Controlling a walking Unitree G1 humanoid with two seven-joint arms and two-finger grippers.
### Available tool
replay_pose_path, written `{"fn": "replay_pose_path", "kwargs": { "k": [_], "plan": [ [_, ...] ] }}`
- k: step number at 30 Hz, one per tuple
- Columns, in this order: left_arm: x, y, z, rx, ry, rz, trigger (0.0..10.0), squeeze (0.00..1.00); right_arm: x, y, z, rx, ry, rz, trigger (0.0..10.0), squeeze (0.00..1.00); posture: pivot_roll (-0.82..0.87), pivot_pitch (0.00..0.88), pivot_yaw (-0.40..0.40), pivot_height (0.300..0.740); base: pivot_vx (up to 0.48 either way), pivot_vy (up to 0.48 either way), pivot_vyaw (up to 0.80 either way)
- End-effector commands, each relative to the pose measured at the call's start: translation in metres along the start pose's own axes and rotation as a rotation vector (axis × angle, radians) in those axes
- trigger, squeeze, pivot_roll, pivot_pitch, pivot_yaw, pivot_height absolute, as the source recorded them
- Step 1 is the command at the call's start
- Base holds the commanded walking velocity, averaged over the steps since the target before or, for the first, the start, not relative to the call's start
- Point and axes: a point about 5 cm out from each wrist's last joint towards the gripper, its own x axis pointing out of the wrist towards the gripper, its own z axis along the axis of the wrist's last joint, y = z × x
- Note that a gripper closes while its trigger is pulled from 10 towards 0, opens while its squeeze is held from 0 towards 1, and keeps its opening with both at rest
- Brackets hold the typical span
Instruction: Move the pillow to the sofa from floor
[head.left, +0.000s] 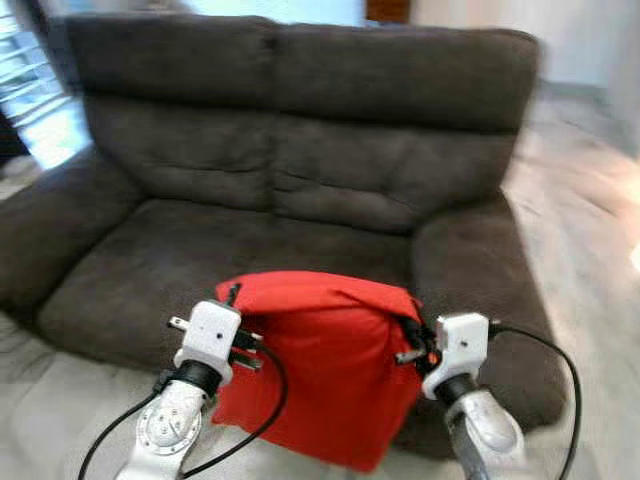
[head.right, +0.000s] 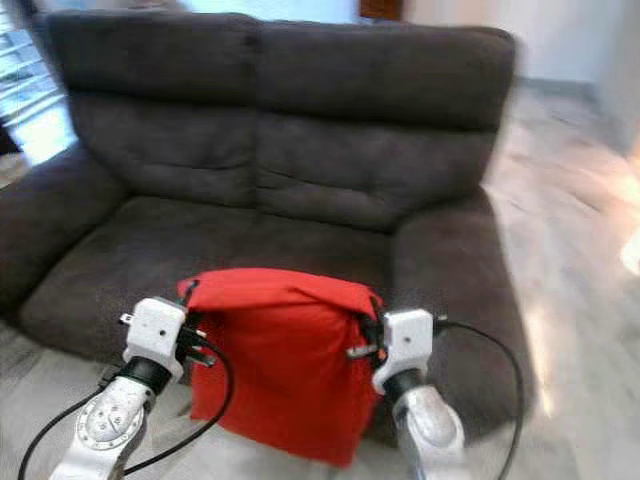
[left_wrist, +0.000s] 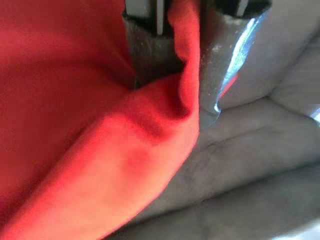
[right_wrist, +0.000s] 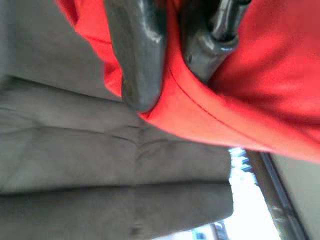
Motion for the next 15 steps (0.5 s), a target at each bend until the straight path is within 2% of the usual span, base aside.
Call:
{"fn": "replay_pose_path", "kwargs": {
  "k": [1,3,7,11,15],
  "plan": [
    [0.01,0.006,0.022,-0.011,-0.105,0.034,10.0,0.0,-0.002,-0.019,0.028,-0.039,-0.125,-0.07,10.0,0.0,0.03,0.075,0.033,0.74,0.48,0.0,0.0],
    [0.014,0.014,0.031,-0.008,-0.138,0.061,10.0,0.0,0.002,-0.016,0.039,-0.064,-0.159,-0.049,10.0,0.0,0.03,0.08,0.035,0.74,0.48,0.0,0.0],
    [0.017,0.019,0.039,0.005,-0.163,0.075,10.0,0.0,0.006,-0.012,0.049,-0.088,-0.187,-0.022,10.0,0.0,0.03,0.086,0.036,0.74,0.48,0.0,0.0],
    [0.032,0.037,0.066,0.03,-0.245,0.107,10.0,0.0,0.016,-0.015,0.078,-0.093,-0.285,-0.035,10.0,0.0,0.04,0.092,0.037,0.74,0.48,0.0,0.0],
    [0.037,0.047,0.08,0.048,-0.289,0.126,10.0,0.0,0.022,-0.009,0.097,-0.107,-0.347,-0.001,10.0,0.0,0.04,0.093,0.036,0.74,0.48,0.0,0.0]
  ]
}}
